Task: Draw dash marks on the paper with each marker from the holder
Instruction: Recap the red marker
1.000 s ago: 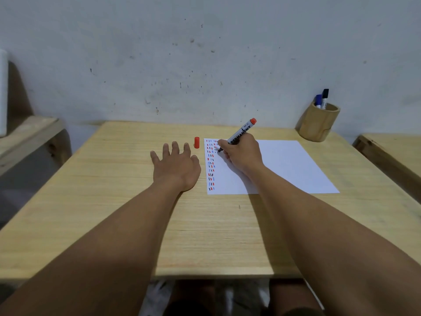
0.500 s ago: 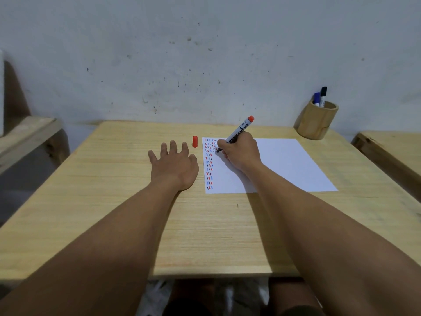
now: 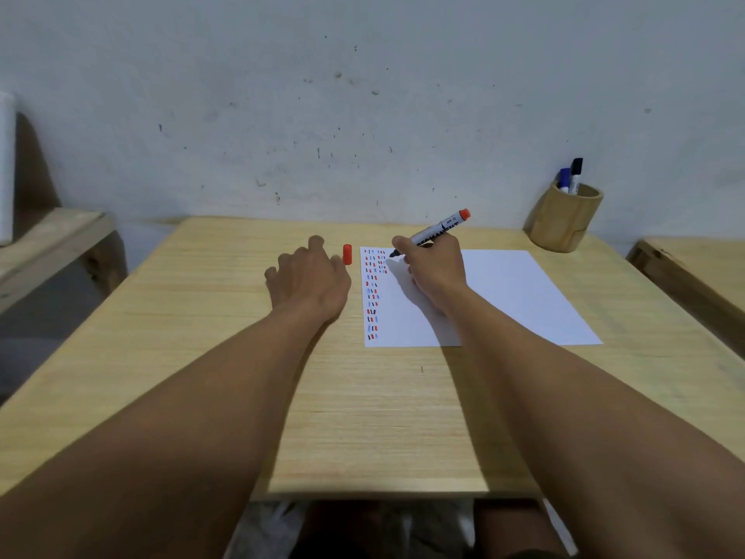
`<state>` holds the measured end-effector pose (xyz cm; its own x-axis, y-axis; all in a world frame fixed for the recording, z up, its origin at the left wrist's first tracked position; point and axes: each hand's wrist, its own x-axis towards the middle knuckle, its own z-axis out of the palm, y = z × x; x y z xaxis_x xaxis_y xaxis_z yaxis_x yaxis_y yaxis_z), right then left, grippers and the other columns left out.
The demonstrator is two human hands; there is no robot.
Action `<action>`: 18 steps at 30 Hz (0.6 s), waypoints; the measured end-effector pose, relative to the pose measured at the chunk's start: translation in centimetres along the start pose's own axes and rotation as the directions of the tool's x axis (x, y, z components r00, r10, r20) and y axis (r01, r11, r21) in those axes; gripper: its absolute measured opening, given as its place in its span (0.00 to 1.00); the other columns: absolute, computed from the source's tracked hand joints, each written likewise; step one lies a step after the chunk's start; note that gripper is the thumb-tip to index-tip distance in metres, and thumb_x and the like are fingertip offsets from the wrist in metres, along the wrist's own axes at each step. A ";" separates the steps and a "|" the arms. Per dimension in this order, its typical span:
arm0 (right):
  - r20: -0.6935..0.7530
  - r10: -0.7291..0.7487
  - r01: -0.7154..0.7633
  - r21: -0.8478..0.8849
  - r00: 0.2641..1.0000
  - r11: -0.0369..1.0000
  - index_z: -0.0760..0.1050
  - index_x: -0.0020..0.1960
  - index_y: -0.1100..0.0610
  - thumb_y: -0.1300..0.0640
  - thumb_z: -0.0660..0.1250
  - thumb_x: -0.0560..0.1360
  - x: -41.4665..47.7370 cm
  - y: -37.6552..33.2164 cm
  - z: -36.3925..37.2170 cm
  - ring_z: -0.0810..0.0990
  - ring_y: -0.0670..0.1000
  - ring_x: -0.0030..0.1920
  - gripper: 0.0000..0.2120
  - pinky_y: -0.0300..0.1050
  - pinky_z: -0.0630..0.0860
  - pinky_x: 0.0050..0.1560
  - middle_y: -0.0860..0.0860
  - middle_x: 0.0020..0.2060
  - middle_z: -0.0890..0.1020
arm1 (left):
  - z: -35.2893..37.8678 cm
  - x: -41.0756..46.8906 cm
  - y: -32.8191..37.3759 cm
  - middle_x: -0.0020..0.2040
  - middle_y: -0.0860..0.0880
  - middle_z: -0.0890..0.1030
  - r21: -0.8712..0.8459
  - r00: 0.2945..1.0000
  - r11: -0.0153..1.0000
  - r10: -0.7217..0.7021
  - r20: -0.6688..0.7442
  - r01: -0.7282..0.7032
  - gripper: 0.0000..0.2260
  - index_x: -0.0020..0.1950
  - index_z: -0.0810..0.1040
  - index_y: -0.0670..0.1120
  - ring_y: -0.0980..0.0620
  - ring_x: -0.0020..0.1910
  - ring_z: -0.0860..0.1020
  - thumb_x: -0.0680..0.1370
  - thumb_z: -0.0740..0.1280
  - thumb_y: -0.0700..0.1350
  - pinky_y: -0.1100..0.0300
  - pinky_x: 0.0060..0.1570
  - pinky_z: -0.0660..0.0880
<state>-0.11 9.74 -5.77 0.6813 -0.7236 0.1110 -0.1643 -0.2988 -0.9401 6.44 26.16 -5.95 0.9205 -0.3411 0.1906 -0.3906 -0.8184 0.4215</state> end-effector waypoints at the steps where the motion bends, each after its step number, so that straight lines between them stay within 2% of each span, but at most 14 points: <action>1: 0.003 -0.003 0.003 0.014 1.000 1.000 0.82 0.47 0.58 0.47 0.73 0.72 0.0 -0.1 0.1 0.80 0.51 0.36 0.14 0.50 0.78 0.39 0.53 0.39 0.84 | -0.1 0.4 0.2 0.64 0.44 0.79 -0.040 1.000 0.999 0.015 -0.020 -0.016 0.21 0.75 0.65 0.48 0.39 0.66 0.73 0.83 0.54 0.52 0.44 0.62 0.66; 3: 0.004 -0.011 0.011 0.048 1.000 0.999 0.80 0.45 0.55 0.50 0.73 0.73 0.0 -0.2 0.1 0.80 0.52 0.37 0.09 0.51 0.80 0.40 0.54 0.39 0.84 | -0.1 1.2 0.5 0.63 0.44 0.79 -0.060 0.996 0.995 0.081 -0.031 -0.082 0.21 0.77 0.64 0.52 0.39 0.65 0.73 0.83 0.56 0.51 0.45 0.60 0.69; 5: 0.005 0.000 0.000 0.103 1.000 0.995 0.80 0.47 0.57 0.52 0.72 0.75 -0.2 -0.5 0.0 0.80 0.51 0.35 0.08 0.49 0.79 0.37 0.53 0.37 0.83 | -0.1 1.9 0.7 0.62 0.45 0.78 -0.068 0.989 0.987 0.145 -0.018 -0.146 0.21 0.77 0.65 0.55 0.41 0.63 0.75 0.83 0.58 0.50 0.47 0.59 0.72; 8: 0.001 0.042 -0.042 0.186 0.999 0.982 0.81 0.46 0.60 0.52 0.67 0.78 -0.4 -1.1 -0.4 0.79 0.49 0.33 0.11 0.44 0.77 0.34 0.51 0.35 0.82 | 0.2 2.5 0.7 0.63 0.48 0.80 -0.112 0.984 0.977 0.180 -0.009 -0.180 0.17 0.73 0.74 0.54 0.47 0.62 0.77 0.83 0.60 0.47 0.57 0.52 0.70; 10: -0.016 0.050 -0.046 0.204 0.999 0.978 0.81 0.44 0.61 0.54 0.66 0.77 -0.4 -1.4 -0.7 0.80 0.50 0.34 0.11 0.45 0.78 0.35 0.51 0.35 0.82 | 0.3 2.5 0.8 0.58 0.50 0.84 -0.125 0.982 0.974 0.183 -0.043 -0.187 0.14 0.66 0.80 0.50 0.49 0.56 0.80 0.82 0.63 0.43 0.60 0.49 0.71; 12: -0.019 0.046 -0.041 0.223 0.999 0.974 0.81 0.43 0.60 0.55 0.66 0.76 -0.5 -1.8 -0.9 0.80 0.51 0.34 0.09 0.46 0.79 0.36 0.52 0.35 0.83 | 0.3 2.5 0.9 0.52 0.50 0.86 -0.168 0.986 0.972 0.158 -0.058 -0.166 0.12 0.61 0.83 0.48 0.50 0.50 0.82 0.81 0.64 0.41 0.59 0.49 0.75; 15: -0.004 0.036 -0.033 0.269 0.999 0.963 0.80 0.42 0.59 0.57 0.68 0.77 -0.9 -2.5 -1.4 0.79 0.50 0.33 0.07 0.45 0.78 0.36 0.52 0.34 0.82 | -0.3 2.4 1.8 0.47 0.51 0.85 -0.366 0.997 0.929 0.041 -0.064 -0.062 0.10 0.58 0.83 0.47 0.52 0.43 0.82 0.81 0.65 0.40 0.60 0.45 0.76; 18: -0.004 0.020 -0.017 0.318 1.000 0.948 0.79 0.43 0.58 0.58 0.70 0.77 -1.4 -3.2 -2.2 0.79 0.49 0.34 0.05 0.43 0.79 0.35 0.52 0.34 0.81 | -1.5 2.2 3.6 0.41 0.54 0.84 -0.634 0.992 0.773 -0.095 -0.084 0.020 0.06 0.52 0.84 0.47 0.55 0.39 0.81 0.80 0.67 0.42 0.63 0.38 0.79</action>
<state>-2.10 10.40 -2.17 0.6748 -0.7320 0.0938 0.0597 -0.0725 -0.9956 7.01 23.21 -2.69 0.9492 -0.2220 0.2232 -0.2907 -0.3461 0.8920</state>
